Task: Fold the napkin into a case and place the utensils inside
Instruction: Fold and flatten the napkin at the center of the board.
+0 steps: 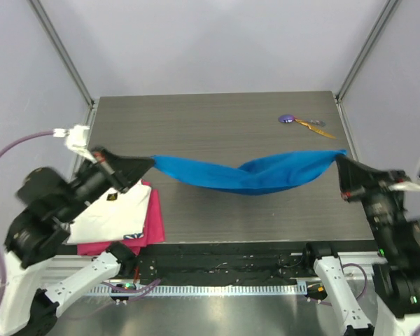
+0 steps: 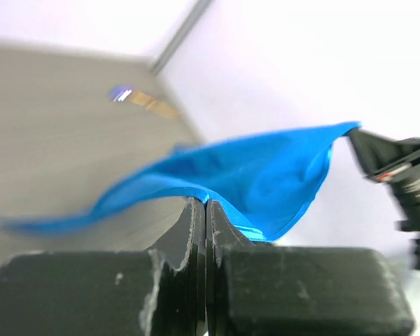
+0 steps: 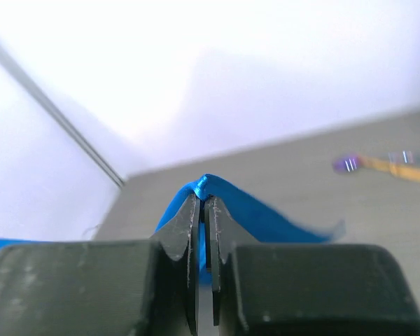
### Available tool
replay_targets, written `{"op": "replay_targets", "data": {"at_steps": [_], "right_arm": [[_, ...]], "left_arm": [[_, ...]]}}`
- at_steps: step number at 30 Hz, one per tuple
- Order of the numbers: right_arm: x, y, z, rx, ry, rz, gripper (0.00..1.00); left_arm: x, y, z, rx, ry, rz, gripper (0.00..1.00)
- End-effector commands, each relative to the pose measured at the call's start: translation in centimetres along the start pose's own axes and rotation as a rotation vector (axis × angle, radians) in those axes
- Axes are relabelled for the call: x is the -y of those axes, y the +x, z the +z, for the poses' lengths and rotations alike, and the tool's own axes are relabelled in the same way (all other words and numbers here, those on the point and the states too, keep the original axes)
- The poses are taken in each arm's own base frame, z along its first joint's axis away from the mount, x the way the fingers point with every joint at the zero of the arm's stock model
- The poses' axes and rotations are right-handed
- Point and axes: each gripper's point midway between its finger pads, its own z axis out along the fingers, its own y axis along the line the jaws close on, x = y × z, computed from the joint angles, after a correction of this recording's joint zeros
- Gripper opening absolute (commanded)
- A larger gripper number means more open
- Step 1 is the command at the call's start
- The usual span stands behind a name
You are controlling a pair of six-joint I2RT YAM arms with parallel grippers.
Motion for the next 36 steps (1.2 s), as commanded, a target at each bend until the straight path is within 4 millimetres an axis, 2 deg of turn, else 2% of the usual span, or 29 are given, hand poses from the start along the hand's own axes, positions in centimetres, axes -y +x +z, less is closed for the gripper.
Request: {"op": "replay_targets", "data": {"at_steps": [1,3,6,8,9,10,11,12,13,14,15,16,17,18,19,20,21,22,23,24,25,26,27,28,29,30,32,34,36], "right_arm": [[-3.1,-3.0,-4.4,0.091,-0.12,-0.046,0.01],[-3.6,-4.3,-5.1,0.14,-0.13,-0.042,0.01],[-2.8,-5.4,-4.7,0.194,-0.081,-0.03,0.01],[-1.8,-5.8,-3.0,0.21,-0.024,-0.025,0.01],[-0.6,-5.6,-2.0,0.207,0.03,-0.02,0.01],[0.3,-5.3,-0.8,0.196,0.072,-0.016,0.01],[1.3,-5.1,1.1,0.184,0.123,-0.015,0.01],[2.5,-3.8,2.9,0.146,0.158,-0.018,0.01],[3.1,-3.1,4.2,0.124,0.177,-0.02,0.01],[4.7,-1.5,6.8,0.091,0.224,-0.022,0.01],[5.6,-0.6,8.1,0.072,0.248,-0.025,0.01],[6.2,0.3,9.3,0.055,0.263,-0.028,0.01],[7.2,1.3,11.7,0.04,0.279,-0.035,0.01],[8.5,3.3,13.1,0.001,0.304,-0.043,0.01],[9.4,4.6,14.5,-0.026,0.324,-0.047,0.01],[10.6,6.4,16.8,-0.064,0.348,-0.051,0.01],[11.5,7.6,18.1,-0.087,0.368,-0.056,0.01],[11.8,8.0,19.6,-0.074,0.358,-0.057,0.01],[12.5,9.3,20.7,-0.094,0.363,-0.061,0.01],[14.0,12.2,22.7,-0.156,0.374,-0.07,0.01],[14.5,12.9,23.9,-0.158,0.373,-0.072,0.01],[15.0,13.7,25.3,-0.162,0.369,-0.078,0.01],[16.4,16.3,26.8,-0.217,0.389,-0.071,0.01],[16.8,17.2,27.8,-0.23,0.384,-0.066,0.01],[16.8,17.5,28.9,-0.232,0.372,-0.059,0.01],[18.0,19.8,29.9,-0.284,0.387,-0.057,0.01],[17.9,20.4,31.4,-0.296,0.366,-0.045,0.01],[18.6,22.3,32.4,-0.339,0.361,-0.046,0.01],[18.8,22.4,33.2,-0.342,0.364,-0.046,0.01]], "left_arm": [[4.9,-2.3,-4.6,0.054,0.203,0.081,0.0],[5.5,-3.4,-5.5,0.112,0.229,0.092,0.0],[5.4,-4.1,-4.9,0.152,0.226,0.111,0.0],[4.1,-4.5,-3.5,0.17,0.155,0.109,0.0],[2.8,-4.2,-1.7,0.147,0.089,0.1,0.0],[0.3,-5.0,-0.4,0.185,-0.051,0.084,0.0],[-1.4,-5.1,0.6,0.186,-0.141,0.082,0.0],[-3.5,-4.8,3.0,0.156,-0.257,0.081,0.0],[-7.0,-5.0,3.1,0.174,-0.447,0.093,0.0],[-8.6,-5.1,3.8,0.17,-0.531,0.103,0.0],[-10.6,-4.7,6.0,0.129,-0.621,0.124,0.0],[-11.6,-5.1,7.1,0.125,-0.645,0.139,0.0],[-12.2,-4.6,8.9,0.09,-0.622,0.129,0.0],[-14.6,-5.1,9.8,0.095,-0.664,0.105,0.0],[-16.7,-4.7,12.5,0.082,-0.68,0.075,0.0],[-18.0,-4.2,13.9,0.053,-0.678,0.045,0.0],[-19.9,-4.5,14.9,0.049,-0.694,0.025,0.0],[-22.9,-2.6,17.6,-0.024,-0.717,0.001,0.0],[-23.0,-2.7,19.4,-0.039,-0.669,-0.022,0.0],[-24.7,-2.4,20.6,-0.062,-0.672,-0.035,0.0],[-27.1,-0.8,22.3,-0.11,-0.693,-0.05,0.0],[-27.8,-1.1,23.7,-0.097,-0.678,-0.058,0.0],[-28.9,-0.8,24.5,-0.11,-0.668,-0.077,0.0],[-31.1,0.8,25.8,-0.147,-0.688,-0.092,0.0],[-31.2,0.8,26.8,-0.153,-0.651,-0.102,0.0],[-32.1,1.2,27.3,-0.166,-0.658,-0.113,0.0],[-34.7,3.0,28.0,-0.203,-0.694,-0.157,0.0],[-35.6,3.8,28.7,-0.217,-0.675,-0.183,0.0],[-36.6,4.8,29.1,-0.238,-0.677,-0.194,0.0]]}}
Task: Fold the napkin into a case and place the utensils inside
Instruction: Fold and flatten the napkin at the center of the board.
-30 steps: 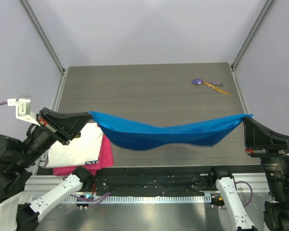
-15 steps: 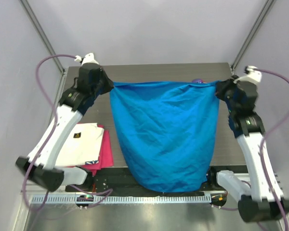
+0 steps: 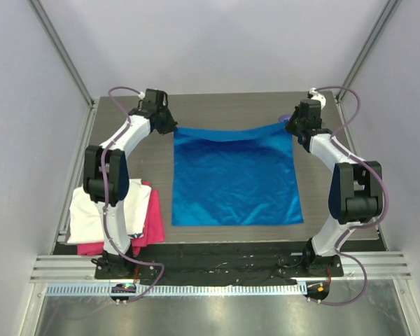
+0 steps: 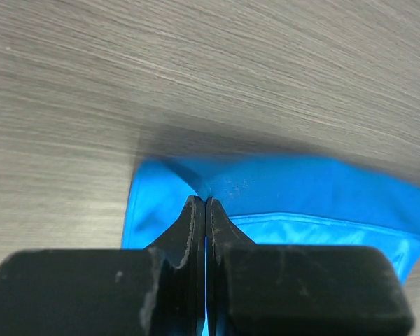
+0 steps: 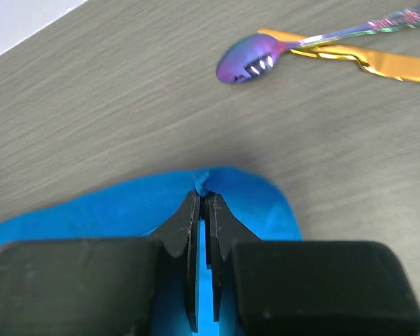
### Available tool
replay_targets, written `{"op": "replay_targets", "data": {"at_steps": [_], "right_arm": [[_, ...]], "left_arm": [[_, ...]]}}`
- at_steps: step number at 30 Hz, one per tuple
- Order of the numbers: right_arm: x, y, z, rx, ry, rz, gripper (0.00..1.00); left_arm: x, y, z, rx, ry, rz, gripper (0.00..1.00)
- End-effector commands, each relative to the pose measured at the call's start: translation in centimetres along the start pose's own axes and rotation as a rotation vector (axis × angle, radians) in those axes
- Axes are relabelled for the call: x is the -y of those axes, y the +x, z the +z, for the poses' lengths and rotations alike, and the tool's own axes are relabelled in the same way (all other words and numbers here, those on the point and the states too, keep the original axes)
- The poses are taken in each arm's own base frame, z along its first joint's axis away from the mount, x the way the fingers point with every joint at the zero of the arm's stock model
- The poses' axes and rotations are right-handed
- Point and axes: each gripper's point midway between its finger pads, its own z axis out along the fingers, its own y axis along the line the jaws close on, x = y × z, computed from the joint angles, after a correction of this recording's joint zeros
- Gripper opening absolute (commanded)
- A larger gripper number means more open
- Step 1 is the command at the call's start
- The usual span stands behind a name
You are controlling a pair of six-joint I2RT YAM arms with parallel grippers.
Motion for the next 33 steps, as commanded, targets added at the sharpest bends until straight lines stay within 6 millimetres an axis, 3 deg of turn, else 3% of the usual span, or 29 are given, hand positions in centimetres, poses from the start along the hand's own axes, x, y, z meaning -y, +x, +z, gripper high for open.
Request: {"op": "replay_targets", "data": {"at_steps": [1,8,12,16,17,21,22,23,25,27,30,33], "right_arm": [[-3.0,-6.0,1.0,0.153,-0.095,0.014,0.01],[-2.6,-6.3,1.3,0.104,-0.085,0.033,0.01],[-1.1,-3.5,-0.9,-0.021,-0.03,0.079,0.01],[1.1,0.7,-4.5,-0.147,0.055,0.117,0.01],[2.5,0.9,-5.1,-0.157,0.085,0.143,0.01],[3.7,3.6,-9.7,-0.235,0.113,0.164,0.01],[4.4,5.2,-10.4,-0.272,0.128,0.166,0.01],[4.5,6.1,-11.0,-0.29,0.123,0.169,0.01],[5.4,8.4,-12.6,-0.322,0.13,0.174,0.01],[5.9,9.6,-13.2,-0.323,0.133,0.18,0.01],[7.8,12.5,-14.0,-0.358,0.185,0.176,0.01],[9.0,14.9,-14.4,-0.399,0.222,0.181,0.01]], "left_arm": [[3.3,-2.9,-0.2,0.056,0.148,-0.022,0.0],[2.6,-2.2,-0.2,0.007,0.125,-0.023,0.0],[2.0,-0.4,-2.5,-0.04,0.127,-0.044,0.0],[1.6,4.0,-6.3,-0.172,0.17,-0.073,0.0],[1.4,5.0,-6.9,-0.194,0.176,-0.077,0.0],[-0.8,8.2,-10.2,-0.223,0.144,-0.073,0.0],[-1.7,9.8,-10.4,-0.253,0.132,-0.075,0.0],[-1.4,10.1,-11.6,-0.245,0.155,-0.07,0.0],[-1.9,12.9,-12.0,-0.303,0.157,-0.065,0.0],[-1.8,14.3,-12.4,-0.314,0.181,-0.076,0.0],[-3.5,18.7,-11.7,-0.385,0.132,-0.078,0.0],[-5.0,20.8,-11.2,-0.421,0.077,-0.081,0.0]]}}
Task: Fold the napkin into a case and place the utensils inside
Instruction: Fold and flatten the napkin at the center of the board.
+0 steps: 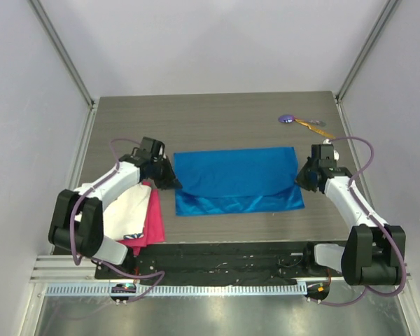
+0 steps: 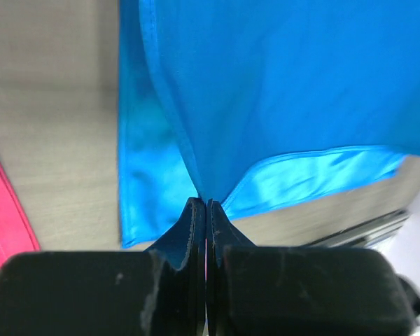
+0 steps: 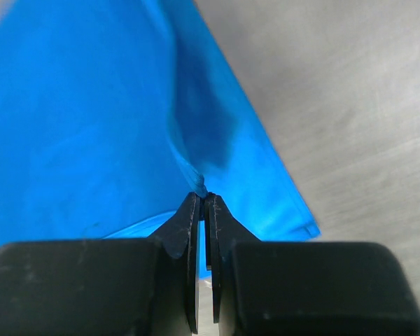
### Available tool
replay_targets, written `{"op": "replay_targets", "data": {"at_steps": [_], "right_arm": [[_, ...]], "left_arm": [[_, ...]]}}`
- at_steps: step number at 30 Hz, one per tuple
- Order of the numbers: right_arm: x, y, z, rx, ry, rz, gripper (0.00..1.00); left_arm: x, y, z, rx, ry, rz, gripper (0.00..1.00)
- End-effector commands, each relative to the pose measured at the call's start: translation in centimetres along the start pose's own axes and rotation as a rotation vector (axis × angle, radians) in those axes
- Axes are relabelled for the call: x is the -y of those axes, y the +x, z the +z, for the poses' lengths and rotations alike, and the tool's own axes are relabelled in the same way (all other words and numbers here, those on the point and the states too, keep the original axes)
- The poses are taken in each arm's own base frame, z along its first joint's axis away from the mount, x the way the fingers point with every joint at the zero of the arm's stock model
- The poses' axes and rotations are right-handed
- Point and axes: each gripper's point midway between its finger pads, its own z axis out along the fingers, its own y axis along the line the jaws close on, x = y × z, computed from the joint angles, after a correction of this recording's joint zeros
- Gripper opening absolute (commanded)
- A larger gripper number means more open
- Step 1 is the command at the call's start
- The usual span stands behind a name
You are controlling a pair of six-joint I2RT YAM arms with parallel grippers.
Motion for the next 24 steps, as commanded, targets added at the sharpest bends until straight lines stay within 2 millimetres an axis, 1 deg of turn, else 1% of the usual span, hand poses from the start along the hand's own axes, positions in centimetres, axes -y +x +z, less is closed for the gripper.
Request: {"op": "replay_targets", "data": {"at_steps": [1,4,5,6,8,9,10,11,12,14,17,20,21,23,24], "right_arm": [[2.0,2.3,0.5,-0.035,0.057,0.027,0.01],[2.9,2.7,1.0,-0.036,0.093,0.029,0.01],[3.1,2.7,1.2,-0.035,0.101,0.024,0.01],[3.4,2.6,1.4,-0.03,0.123,0.009,0.01],[3.4,1.7,1.3,-0.011,0.133,-0.007,0.01],[3.7,1.4,0.9,-0.004,0.151,-0.017,0.01],[3.3,0.6,0.5,0.017,0.149,-0.018,0.01],[3.3,0.3,0.1,0.025,0.149,-0.02,0.01],[3.4,0.0,-0.5,0.039,0.154,-0.015,0.01],[3.3,-0.3,-1.3,0.051,0.157,0.007,0.01],[3.6,0.8,-2.2,0.028,0.163,0.059,0.01],[4.6,2.5,-1.9,-0.008,0.192,0.095,0.01],[5.1,3.2,-1.4,-0.023,0.205,0.102,0.01],[5.6,4.0,-0.7,-0.051,0.229,0.11,0.01],[5.8,4.2,-0.4,-0.059,0.243,0.112,0.01]], "left_arm": [[-1.1,1.9,1.3,-0.031,-0.027,-0.018,0.0],[-2.7,2.5,1.7,-0.04,-0.094,-0.016,0.0],[-2.9,2.4,1.7,-0.036,-0.109,-0.013,0.0],[-2.7,2.2,1.7,-0.038,-0.109,-0.006,0.0],[-2.5,2.1,1.2,-0.04,-0.114,0.01,0.0],[-2.1,1.5,0.8,-0.022,-0.113,0.018,0.0],[-1.7,1.1,0.0,0.0,-0.103,0.028,0.0],[-1.7,1.2,-0.5,-0.001,-0.114,0.036,0.0],[-1.3,0.8,-1.0,0.01,-0.106,0.041,0.0],[-0.7,0.9,-2.1,0.018,-0.091,0.05,0.0],[-0.5,1.5,-3.2,0.011,-0.072,0.046,0.0],[-1.3,2.5,-3.1,-0.005,-0.082,0.025,0.0],[-2.1,3.3,-2.5,-0.026,-0.097,0.009,0.0],[-2.5,4.0,-1.7,-0.043,-0.097,0.002,0.0],[-3.3,4.8,-1.0,-0.073,-0.117,-0.007,0.0]]}}
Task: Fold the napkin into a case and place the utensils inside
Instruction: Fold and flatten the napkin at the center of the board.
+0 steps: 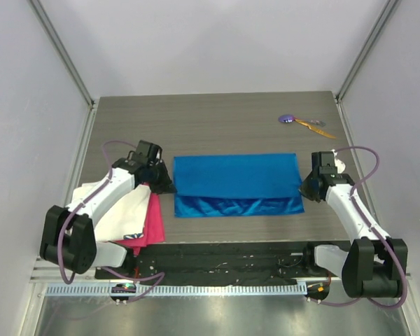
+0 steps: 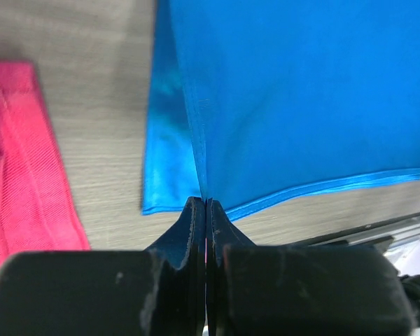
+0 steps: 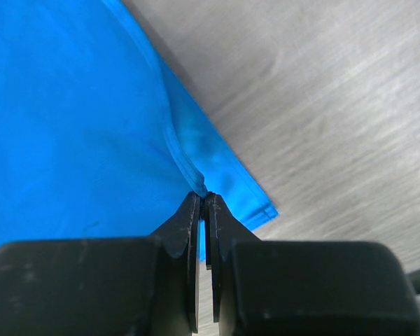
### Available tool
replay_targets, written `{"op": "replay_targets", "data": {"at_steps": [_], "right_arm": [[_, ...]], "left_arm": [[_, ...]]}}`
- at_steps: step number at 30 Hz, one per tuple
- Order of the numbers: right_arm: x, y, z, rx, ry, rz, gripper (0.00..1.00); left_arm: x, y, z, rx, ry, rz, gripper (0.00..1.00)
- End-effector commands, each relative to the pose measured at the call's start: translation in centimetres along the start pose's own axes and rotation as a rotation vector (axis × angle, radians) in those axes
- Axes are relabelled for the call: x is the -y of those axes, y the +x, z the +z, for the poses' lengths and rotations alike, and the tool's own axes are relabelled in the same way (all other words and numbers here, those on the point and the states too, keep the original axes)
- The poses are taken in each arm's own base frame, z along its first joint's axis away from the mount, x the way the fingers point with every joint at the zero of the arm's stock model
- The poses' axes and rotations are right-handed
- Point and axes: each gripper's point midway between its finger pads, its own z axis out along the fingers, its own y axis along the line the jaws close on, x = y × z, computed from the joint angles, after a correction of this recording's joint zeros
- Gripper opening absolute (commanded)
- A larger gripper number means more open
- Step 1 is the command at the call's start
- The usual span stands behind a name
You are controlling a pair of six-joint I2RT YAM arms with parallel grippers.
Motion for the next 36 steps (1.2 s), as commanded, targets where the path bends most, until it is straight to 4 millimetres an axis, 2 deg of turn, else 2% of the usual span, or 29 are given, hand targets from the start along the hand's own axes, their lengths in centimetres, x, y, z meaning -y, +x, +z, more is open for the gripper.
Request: {"op": "replay_targets", "data": {"at_steps": [1,3,10,15,18,21,22,27,31,33,34,36], "right_arm": [[1.8,1.7,1.3,-0.052,0.095,0.05,0.01],[1.8,2.1,2.2,-0.068,0.097,0.057,0.01],[2.2,2.6,4.5,-0.086,0.138,0.055,0.01],[2.0,2.6,5.0,-0.092,0.131,0.054,0.01],[1.8,2.4,4.9,-0.081,0.12,0.061,0.01],[1.4,2.6,5.1,-0.09,0.103,0.079,0.01],[1.2,2.8,5.2,-0.1,0.094,0.086,0.01],[0.7,3.4,6.1,-0.121,0.072,0.111,0.01],[0.3,3.2,6.7,-0.117,0.065,0.123,0.01],[-0.4,2.6,7.1,-0.112,0.048,0.125,0.01],[-0.6,2.4,7.0,-0.115,0.047,0.122,0.01],[-1.5,1.4,6.8,-0.11,0.031,0.111,0.01]], "left_arm": [[-1.9,2.6,2.1,-0.081,-0.043,-0.021,0.0],[-2.8,3.3,3.2,-0.11,-0.077,-0.022,0.0],[-4.5,3.5,5.8,-0.14,-0.153,-0.023,0.0],[-4.6,2.6,5.3,-0.112,-0.176,-0.003,0.0],[-3.8,1.7,4.4,-0.075,-0.166,0.01,0.0],[-3.3,1.0,4.6,-0.066,-0.163,0.002,0.0],[-3.1,1.1,4.8,-0.082,-0.155,0.0,0.0],[-4.4,1.3,7.9,-0.125,-0.21,-0.02,0.0],[-4.8,-0.1,9.1,-0.107,-0.258,-0.012,0.0],[-4.5,-1.9,9.0,-0.079,-0.278,-0.002,0.0],[-3.7,-3.5,8.8,-0.052,-0.273,0.008,0.0],[-3.6,-4.7,7.8,-0.034,-0.3,0.016,0.0]]}}
